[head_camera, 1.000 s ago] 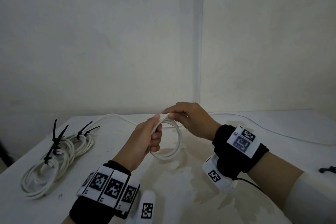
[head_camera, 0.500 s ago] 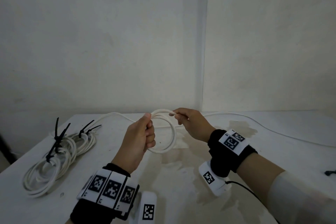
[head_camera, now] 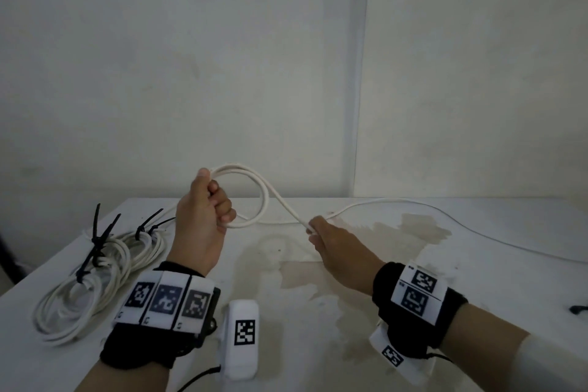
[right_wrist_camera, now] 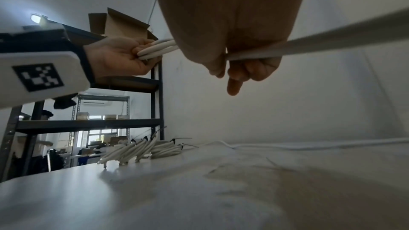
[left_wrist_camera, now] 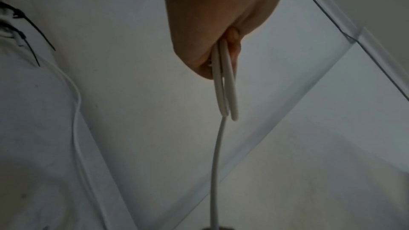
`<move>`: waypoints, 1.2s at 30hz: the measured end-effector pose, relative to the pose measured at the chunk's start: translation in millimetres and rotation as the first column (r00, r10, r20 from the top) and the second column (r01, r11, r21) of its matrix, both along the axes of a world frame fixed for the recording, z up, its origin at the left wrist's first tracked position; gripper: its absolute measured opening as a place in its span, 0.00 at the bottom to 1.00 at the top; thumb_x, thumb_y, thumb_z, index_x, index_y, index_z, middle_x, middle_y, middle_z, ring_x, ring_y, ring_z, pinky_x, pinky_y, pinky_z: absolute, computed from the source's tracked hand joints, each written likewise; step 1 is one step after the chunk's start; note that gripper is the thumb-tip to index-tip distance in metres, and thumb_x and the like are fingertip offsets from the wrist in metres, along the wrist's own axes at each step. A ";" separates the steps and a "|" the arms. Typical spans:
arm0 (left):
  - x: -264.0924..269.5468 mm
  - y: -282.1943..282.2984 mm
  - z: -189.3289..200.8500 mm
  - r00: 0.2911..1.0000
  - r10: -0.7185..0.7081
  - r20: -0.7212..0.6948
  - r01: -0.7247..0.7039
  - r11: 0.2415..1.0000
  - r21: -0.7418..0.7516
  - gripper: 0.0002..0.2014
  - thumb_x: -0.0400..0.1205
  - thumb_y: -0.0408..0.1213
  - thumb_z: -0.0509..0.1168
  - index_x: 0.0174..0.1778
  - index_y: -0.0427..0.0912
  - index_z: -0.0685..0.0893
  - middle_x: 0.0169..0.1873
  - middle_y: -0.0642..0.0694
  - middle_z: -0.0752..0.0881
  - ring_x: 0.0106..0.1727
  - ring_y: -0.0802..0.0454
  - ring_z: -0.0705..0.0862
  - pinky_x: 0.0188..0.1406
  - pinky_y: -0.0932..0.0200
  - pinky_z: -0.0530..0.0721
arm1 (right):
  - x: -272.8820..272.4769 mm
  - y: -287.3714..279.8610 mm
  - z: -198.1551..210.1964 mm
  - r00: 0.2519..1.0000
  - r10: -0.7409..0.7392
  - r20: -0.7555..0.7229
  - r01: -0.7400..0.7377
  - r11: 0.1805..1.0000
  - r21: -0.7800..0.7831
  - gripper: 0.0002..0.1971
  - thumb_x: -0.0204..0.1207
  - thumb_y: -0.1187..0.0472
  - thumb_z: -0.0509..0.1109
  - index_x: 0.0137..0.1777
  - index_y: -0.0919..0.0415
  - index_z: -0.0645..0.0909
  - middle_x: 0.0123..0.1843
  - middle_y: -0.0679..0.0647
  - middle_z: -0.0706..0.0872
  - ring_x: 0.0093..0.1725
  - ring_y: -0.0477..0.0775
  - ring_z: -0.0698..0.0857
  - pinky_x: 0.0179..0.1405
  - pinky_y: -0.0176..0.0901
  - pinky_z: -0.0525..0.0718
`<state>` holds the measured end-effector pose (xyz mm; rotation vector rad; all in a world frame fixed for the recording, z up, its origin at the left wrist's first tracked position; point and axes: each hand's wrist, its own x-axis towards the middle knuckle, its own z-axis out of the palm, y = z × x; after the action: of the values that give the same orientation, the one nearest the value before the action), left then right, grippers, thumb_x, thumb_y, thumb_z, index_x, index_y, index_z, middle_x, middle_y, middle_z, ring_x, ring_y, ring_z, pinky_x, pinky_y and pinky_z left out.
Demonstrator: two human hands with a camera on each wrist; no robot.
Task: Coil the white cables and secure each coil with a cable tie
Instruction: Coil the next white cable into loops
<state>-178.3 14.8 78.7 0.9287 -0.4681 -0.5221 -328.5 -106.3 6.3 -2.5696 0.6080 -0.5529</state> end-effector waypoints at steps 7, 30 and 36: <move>13.3 -2.6 0.2 0.992 0.112 -0.053 -0.113 0.993 -0.024 0.18 0.85 0.44 0.54 0.29 0.46 0.65 0.14 0.56 0.64 0.15 0.60 0.61 0.13 0.69 0.63 | -10.6 -13.0 -3.6 0.988 -0.153 0.003 0.138 0.880 -0.454 0.24 0.82 0.64 0.57 0.78 0.55 0.65 0.46 0.58 0.82 0.38 0.60 0.84 0.29 0.44 0.71; -61.0 -16.5 -21.4 0.788 -0.417 0.453 0.092 0.807 0.584 0.18 0.82 0.26 0.49 0.24 0.42 0.68 0.20 0.47 0.66 0.17 0.59 0.64 0.17 0.69 0.62 | -7.9 21.9 45.1 0.910 0.189 0.370 -0.074 0.950 -0.303 0.18 0.66 0.46 0.61 0.37 0.63 0.76 0.38 0.55 0.81 0.31 0.60 0.81 0.28 0.48 0.77; -65.4 -17.9 -17.2 0.849 -0.440 0.294 0.215 0.794 0.568 0.24 0.85 0.36 0.50 0.19 0.46 0.63 0.17 0.52 0.59 0.18 0.58 0.56 0.15 0.68 0.56 | -9.3 16.0 47.1 0.876 0.243 0.417 -0.122 0.947 -0.297 0.17 0.72 0.50 0.62 0.36 0.65 0.78 0.38 0.55 0.76 0.29 0.47 0.70 0.27 0.39 0.73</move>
<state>-243.6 -3.1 61.5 1.5088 -0.9221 -0.8059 -337.8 -90.3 53.5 -2.5605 0.1303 -1.1837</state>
